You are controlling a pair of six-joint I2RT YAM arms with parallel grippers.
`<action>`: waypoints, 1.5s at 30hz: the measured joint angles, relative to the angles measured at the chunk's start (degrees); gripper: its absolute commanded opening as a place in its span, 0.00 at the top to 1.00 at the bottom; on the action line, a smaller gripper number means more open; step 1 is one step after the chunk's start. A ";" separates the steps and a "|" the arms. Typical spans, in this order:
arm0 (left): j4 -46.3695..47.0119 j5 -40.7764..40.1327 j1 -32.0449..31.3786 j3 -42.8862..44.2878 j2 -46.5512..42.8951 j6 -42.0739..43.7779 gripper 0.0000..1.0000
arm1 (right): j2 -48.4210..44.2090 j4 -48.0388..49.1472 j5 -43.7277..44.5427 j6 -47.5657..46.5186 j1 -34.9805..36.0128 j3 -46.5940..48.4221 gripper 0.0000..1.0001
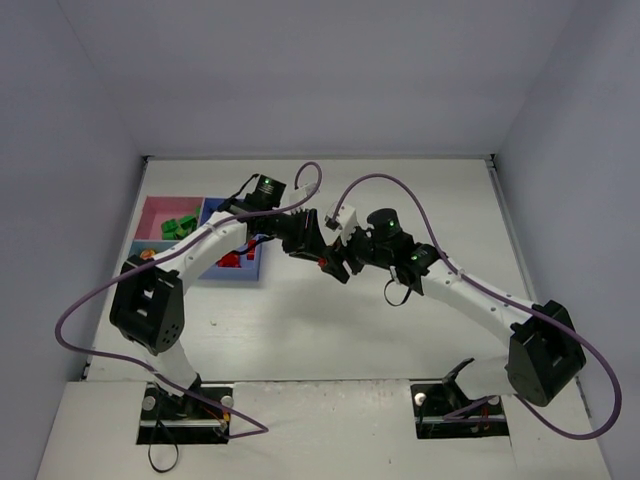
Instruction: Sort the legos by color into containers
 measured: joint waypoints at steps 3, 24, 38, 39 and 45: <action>0.52 0.22 0.02 -0.02 0.00 -0.04 0.99 | -0.02 0.20 0.04 0.00 0.00 0.00 1.00; -11.19 0.81 14.67 5.92 -2.38 7.26 1.00 | -3.13 0.35 3.89 0.00 0.00 -5.84 1.00; -14.43 -39.06 21.70 3.65 -3.74 10.88 0.86 | -3.13 0.22 4.46 0.00 0.00 -5.81 1.00; -14.08 -40.79 21.70 3.63 -2.95 10.86 0.77 | -3.13 0.13 4.44 0.00 -0.02 -5.79 1.00; -11.39 -46.45 21.70 3.56 4.85 10.93 0.40 | -3.13 -0.09 4.04 -0.02 0.00 -5.05 1.00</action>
